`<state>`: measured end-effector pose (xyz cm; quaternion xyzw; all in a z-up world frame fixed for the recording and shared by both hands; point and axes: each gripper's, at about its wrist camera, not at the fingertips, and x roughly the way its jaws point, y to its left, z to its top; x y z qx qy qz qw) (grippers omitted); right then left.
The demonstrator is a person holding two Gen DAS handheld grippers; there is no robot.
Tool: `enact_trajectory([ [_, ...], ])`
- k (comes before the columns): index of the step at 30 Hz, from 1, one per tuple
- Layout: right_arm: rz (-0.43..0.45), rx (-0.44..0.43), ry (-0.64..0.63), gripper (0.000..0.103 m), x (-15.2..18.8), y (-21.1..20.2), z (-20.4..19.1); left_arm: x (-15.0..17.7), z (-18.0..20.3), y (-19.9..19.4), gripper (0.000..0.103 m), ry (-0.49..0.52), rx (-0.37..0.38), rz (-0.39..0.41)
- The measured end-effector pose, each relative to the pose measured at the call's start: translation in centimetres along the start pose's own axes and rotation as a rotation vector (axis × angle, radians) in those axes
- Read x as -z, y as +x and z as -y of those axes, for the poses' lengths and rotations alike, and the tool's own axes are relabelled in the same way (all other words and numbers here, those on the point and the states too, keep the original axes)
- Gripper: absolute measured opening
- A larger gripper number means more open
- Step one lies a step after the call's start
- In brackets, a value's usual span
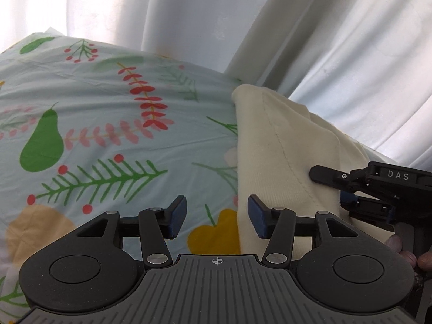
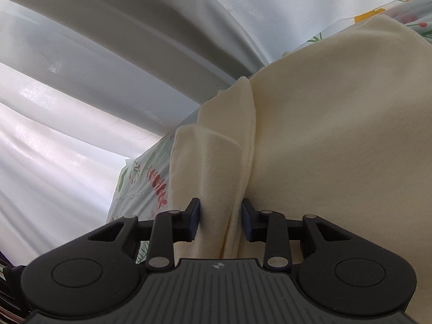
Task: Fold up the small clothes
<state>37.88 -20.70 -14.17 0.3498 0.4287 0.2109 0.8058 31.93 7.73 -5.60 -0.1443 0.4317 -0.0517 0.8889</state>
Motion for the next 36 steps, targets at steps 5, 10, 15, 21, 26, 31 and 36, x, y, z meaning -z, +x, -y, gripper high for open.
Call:
enact_trajectory([
  [5, 0.028, 0.103, -0.133, 0.014, 0.4, -0.2, -2.0, -0.2, 1.0, -0.4, 0.055, 0.034, 0.000, 0.020],
  [10, 0.161, 0.219, -0.362, 0.013, 1.7, -3.0, -5.9, -0.5, 3.1, -0.6, 0.056, 0.070, 0.046, 0.038],
  [15, 0.261, 0.348, -0.417, 0.013, 2.1, -6.8, -5.3, 0.0, 5.8, 0.6, 0.056, 0.104, 0.107, 0.018],
  [21, 0.206, 0.396, -0.258, 0.014, 1.5, -8.0, 1.4, 1.0, 7.9, 3.3, 0.059, 0.117, 0.155, -0.047],
  [26, 0.191, 0.243, -0.098, 0.030, 0.7, -8.9, 3.4, 1.2, 7.7, 3.2, 0.062, 0.113, 0.160, -0.051],
  [31, 0.172, 0.225, -0.083, 0.026, 0.0, -7.1, 3.3, 1.3, 8.0, 3.1, 0.064, 0.132, 0.137, -0.033],
  [36, 0.219, 0.373, -0.262, 0.013, 0.5, -7.4, 0.3, 0.9, 7.9, 1.7, 0.063, 0.106, 0.114, 0.001],
])
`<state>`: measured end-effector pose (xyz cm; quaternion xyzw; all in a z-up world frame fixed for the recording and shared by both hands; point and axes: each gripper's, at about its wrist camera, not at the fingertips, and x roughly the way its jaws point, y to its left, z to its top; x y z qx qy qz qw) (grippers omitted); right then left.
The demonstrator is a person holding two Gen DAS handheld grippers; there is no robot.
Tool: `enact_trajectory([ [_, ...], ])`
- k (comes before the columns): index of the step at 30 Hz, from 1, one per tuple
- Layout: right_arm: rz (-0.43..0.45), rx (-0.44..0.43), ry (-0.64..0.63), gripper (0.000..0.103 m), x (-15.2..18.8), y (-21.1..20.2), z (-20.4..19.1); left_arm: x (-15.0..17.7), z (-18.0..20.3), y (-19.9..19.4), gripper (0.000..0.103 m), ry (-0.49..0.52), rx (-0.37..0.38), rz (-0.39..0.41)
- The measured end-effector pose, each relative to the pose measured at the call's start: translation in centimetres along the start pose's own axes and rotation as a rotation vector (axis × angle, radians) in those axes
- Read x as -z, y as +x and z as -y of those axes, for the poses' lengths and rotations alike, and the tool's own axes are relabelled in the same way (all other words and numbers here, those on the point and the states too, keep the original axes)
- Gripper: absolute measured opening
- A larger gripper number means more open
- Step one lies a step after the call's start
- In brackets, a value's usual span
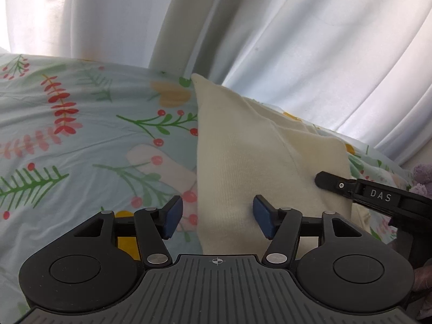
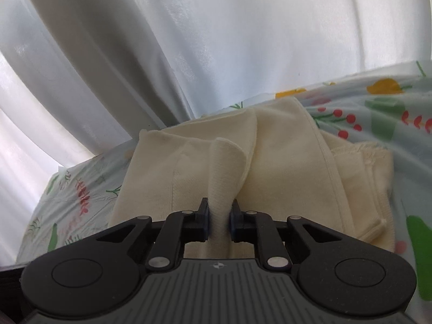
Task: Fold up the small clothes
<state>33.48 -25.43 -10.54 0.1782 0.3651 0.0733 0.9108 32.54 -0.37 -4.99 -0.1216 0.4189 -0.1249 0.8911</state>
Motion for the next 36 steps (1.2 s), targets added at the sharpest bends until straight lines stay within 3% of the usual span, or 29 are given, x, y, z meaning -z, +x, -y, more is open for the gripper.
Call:
enact_trajectory([
  [3, 0.110, 0.054, -0.085, 0.013, -0.6, -2.7, -1.1, -0.4, 0.5, -0.8, 0.063, 0.031, -0.004, 0.037],
  [7, 0.196, 0.173, -0.167, 0.013, -1.2, -4.5, -0.7, -0.4, 1.6, 0.1, 0.063, 0.066, 0.012, 0.002],
  [14, 0.151, 0.343, -0.147, 0.013, 0.1, -4.1, 3.0, 0.5, 3.1, 0.9, 0.064, 0.110, 0.058, -0.037],
  [16, 0.108, 0.350, -0.119, 0.014, 0.7, -3.4, 4.3, 0.7, 3.3, 1.0, 0.064, 0.120, 0.054, -0.046],
  [21, 0.094, 0.298, -0.002, 0.025, 0.5, -5.5, 5.6, 1.4, 3.1, 0.1, 0.064, 0.146, 0.044, -0.079],
  [23, 0.122, 0.237, 0.051, 0.045, 1.0, -7.6, 6.1, 2.2, 2.9, -0.7, 0.064, 0.163, 0.048, -0.086],
  [25, 0.131, 0.160, 0.126, 0.052, 2.2, -9.6, 6.9, 3.2, 2.9, -1.5, 0.064, 0.185, 0.053, -0.097],
  [30, 0.071, 0.043, 0.316, 0.052, 5.8, -11.8, 8.7, 5.5, 4.2, -1.9, 0.064, 0.241, 0.073, -0.144],
  [36, 0.015, -0.138, 0.499, 0.048, 8.0, -10.0, 9.2, 5.8, 6.2, -0.2, 0.064, 0.258, 0.042, -0.155],
])
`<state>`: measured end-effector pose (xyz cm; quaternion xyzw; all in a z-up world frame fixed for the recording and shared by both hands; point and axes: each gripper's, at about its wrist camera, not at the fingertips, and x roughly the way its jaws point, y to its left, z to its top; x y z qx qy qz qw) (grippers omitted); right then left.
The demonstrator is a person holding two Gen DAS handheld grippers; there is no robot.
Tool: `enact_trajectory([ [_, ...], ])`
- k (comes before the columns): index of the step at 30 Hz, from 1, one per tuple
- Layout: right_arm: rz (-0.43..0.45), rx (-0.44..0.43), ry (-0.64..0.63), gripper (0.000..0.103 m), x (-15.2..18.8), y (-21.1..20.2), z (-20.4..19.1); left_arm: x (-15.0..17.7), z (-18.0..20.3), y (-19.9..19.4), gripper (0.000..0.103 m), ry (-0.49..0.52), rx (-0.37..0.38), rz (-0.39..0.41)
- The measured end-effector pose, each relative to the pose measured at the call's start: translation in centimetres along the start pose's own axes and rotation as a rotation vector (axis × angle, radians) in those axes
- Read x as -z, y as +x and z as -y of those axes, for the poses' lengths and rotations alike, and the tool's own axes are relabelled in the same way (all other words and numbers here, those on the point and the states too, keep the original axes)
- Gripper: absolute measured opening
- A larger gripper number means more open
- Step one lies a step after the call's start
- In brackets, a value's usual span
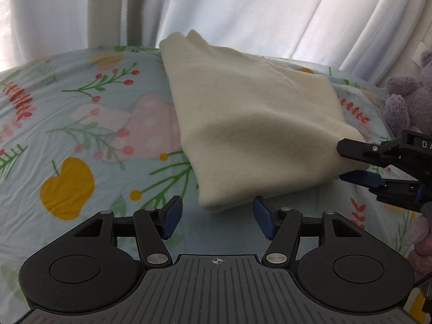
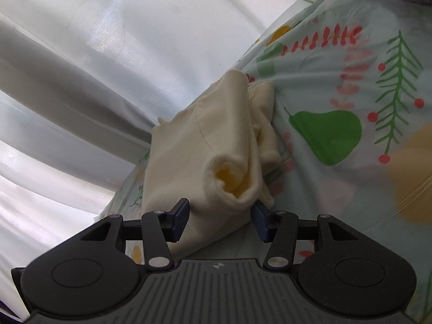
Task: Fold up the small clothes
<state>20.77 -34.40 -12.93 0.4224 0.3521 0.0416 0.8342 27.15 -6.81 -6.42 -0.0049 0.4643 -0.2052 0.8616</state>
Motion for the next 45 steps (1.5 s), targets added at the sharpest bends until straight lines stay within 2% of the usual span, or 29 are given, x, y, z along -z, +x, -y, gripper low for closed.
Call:
enact_trajectory([
  [2, 0.000, 0.016, 0.012, 0.019, 0.1, 0.9, -0.2, -0.3, 0.3, 0.4, 0.063, -0.006, -0.015, -0.004],
  [3, -0.002, 0.020, 0.018, 0.015, 0.0, 1.4, -0.4, -0.4, 0.4, 0.4, 0.063, -0.006, -0.019, -0.004],
  [5, 0.005, -0.014, 0.050, 0.010, 0.1, 1.6, -0.6, -0.4, 0.7, 0.4, 0.063, 0.000, -0.043, -0.001],
  [8, 0.006, -0.176, 0.178, 0.010, -0.1, 1.1, 0.5, -0.5, 0.7, 0.2, 0.063, 0.018, -0.079, 0.004],
  [10, 0.001, -0.255, 0.264, 0.009, -0.2, 1.1, 1.5, -0.6, 0.4, 0.1, 0.063, 0.003, -0.079, 0.006],
  [12, -0.008, -0.271, 0.298, 0.009, -0.2, 1.3, 2.0, -0.9, 0.1, 0.2, 0.064, -0.023, -0.083, 0.001],
  [14, -0.007, -0.217, 0.247, 0.009, -0.3, 1.3, 1.7, -1.0, -0.3, 0.2, 0.064, -0.053, -0.089, 0.002],
  [17, -0.002, -0.088, 0.082, 0.009, -0.3, 1.2, -0.1, -1.3, -0.8, 0.0, 0.064, -0.099, -0.083, -0.006],
  [19, 0.002, -0.038, -0.001, 0.009, -0.2, 1.1, -1.2, -1.5, -1.1, -0.3, 0.064, -0.108, -0.083, -0.001],
  [21, 0.008, -0.045, -0.043, 0.009, -0.1, 0.9, -1.8, -1.6, -1.2, -0.7, 0.064, -0.112, -0.091, 0.013],
  [24, 0.025, -0.136, -0.035, 0.009, -0.3, 0.3, -1.7, -1.7, -1.9, -1.1, 0.065, -0.137, -0.083, 0.027],
  [25, 0.026, -0.134, -0.039, 0.009, -0.4, 0.3, -1.5, -1.7, -2.1, -1.1, 0.065, -0.146, -0.074, 0.025],
  [27, 0.009, -0.054, -0.071, 0.009, -0.3, 0.7, -1.2, -1.5, -2.6, -0.8, 0.066, -0.161, -0.060, -0.001],
  [29, -0.021, 0.100, -0.150, 0.012, 0.1, 1.5, -1.1, -1.2, -3.0, -0.6, 0.066, -0.175, -0.052, -0.038],
  [30, -0.024, 0.109, -0.162, 0.013, 0.3, 1.4, -0.9, -1.0, -3.3, -0.8, 0.067, -0.177, -0.051, -0.045],
  [32, -0.014, 0.092, -0.149, 0.024, 0.2, 0.3, -0.5, -0.8, -3.8, -1.6, 0.071, -0.163, -0.057, -0.047],
  [33, -0.004, 0.091, -0.151, 0.027, -0.1, -0.4, -0.4, -0.7, -4.1, -2.1, 0.070, -0.160, -0.071, -0.042],
  [35, 0.031, 0.124, -0.166, 0.041, -0.7, -2.1, -0.4, -0.9, -4.6, -3.2, 0.068, -0.144, -0.136, -0.013],
  [37, 0.064, 0.153, -0.207, 0.043, -1.5, -3.2, -0.8, -1.5, -5.1, -4.1, 0.069, -0.140, -0.182, 0.030],
  [39, 0.096, 0.163, -0.256, 0.044, -1.9, -3.5, -1.8, -2.4, -5.0, -4.3, 0.069, -0.135, -0.182, 0.070],
  [42, 0.135, 0.222, -0.414, 0.044, -2.3, -2.8, -5.0, -3.9, -3.8, -3.8, 0.070, -0.107, -0.155, 0.115],
  [45, 0.153, 0.162, -0.452, 0.043, -2.5, -1.7, -6.6, -5.3, -2.4, -2.4, 0.072, -0.068, -0.140, 0.136],
])
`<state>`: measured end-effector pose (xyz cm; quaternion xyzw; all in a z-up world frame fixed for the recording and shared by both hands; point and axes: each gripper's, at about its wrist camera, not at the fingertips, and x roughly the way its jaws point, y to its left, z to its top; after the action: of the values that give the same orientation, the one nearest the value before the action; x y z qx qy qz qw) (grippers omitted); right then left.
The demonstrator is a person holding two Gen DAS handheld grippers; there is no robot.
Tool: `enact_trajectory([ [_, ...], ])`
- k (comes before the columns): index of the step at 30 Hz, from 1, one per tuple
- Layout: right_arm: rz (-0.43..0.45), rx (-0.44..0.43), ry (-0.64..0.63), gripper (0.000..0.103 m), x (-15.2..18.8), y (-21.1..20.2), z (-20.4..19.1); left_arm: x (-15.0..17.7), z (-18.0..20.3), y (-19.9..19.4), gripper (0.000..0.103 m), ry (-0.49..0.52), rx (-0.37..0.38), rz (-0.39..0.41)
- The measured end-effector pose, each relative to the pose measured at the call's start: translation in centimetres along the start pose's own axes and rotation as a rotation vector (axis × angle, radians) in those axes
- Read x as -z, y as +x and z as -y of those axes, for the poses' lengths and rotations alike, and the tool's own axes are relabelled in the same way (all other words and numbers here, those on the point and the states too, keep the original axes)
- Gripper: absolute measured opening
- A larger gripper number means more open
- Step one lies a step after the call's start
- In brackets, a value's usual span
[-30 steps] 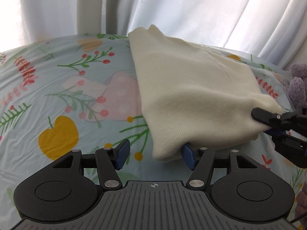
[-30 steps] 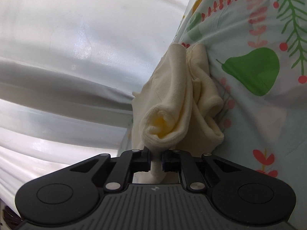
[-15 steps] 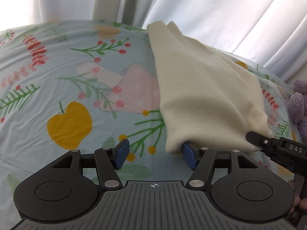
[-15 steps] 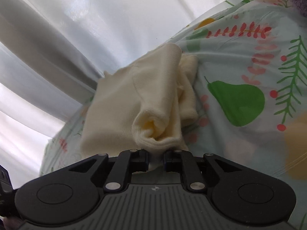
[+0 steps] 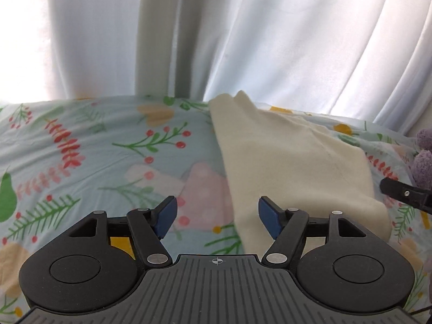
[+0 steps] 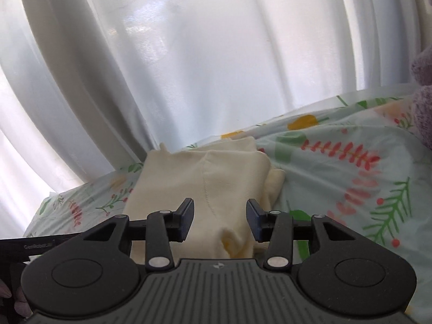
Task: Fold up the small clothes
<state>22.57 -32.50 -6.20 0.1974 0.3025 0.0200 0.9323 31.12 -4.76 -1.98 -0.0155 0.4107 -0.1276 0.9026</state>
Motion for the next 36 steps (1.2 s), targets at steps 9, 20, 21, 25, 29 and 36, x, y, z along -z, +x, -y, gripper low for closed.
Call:
enact_trajectory([
  [9, -0.109, 0.021, -0.285, 0.013, 3.9, 5.2, -2.3, 1.2, 0.0, 4.0, 0.082, 0.021, 0.086, -0.047],
  [20, -0.093, 0.039, -0.175, 0.039, 0.5, 2.1, 1.4, 0.2, -4.7, 2.2, 0.079, -0.070, 0.148, 0.007],
  [21, -0.068, 0.105, -0.174, 0.056, 0.1, 1.9, 1.7, -0.2, -5.0, 2.4, 0.079, -0.093, 0.163, 0.004],
  [25, -0.109, 0.003, -0.024, 0.068, -1.4, 3.6, 4.9, -1.6, -5.4, 4.3, 0.079, -0.196, 0.326, -0.040],
  [29, -0.220, -0.139, 0.249, 0.068, -1.8, 7.6, 9.0, -2.6, -5.3, 7.5, 0.079, -0.265, 0.404, -0.111],
  [36, -0.257, -0.276, 0.429, 0.066, -2.4, 11.1, 12.0, -2.9, -5.5, 11.5, 0.078, -0.362, 0.519, -0.199],
])
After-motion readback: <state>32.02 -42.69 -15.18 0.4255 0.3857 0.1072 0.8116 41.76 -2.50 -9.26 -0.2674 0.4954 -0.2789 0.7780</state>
